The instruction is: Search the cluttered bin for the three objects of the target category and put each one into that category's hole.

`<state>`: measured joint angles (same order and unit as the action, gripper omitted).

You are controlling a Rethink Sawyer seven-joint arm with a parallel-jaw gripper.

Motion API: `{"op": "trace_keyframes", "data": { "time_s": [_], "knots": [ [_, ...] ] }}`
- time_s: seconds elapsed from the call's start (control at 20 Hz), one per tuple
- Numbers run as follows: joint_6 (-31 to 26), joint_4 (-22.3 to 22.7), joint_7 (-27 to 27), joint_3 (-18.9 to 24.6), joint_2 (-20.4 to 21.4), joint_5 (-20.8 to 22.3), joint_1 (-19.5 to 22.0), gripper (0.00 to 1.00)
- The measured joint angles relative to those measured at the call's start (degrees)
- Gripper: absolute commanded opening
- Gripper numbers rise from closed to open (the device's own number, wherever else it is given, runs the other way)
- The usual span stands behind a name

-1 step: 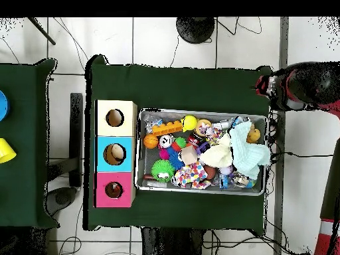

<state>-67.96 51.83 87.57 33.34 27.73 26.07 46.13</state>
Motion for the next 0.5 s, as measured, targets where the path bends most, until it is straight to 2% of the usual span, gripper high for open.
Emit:
{"op": "trace_keyframes", "data": {
  "time_s": [0.5],
  "knots": [
    [0.1, 0.0, 0.0, -0.1, 2.4, 0.3, -1.8, 1.0]
  ]
}}
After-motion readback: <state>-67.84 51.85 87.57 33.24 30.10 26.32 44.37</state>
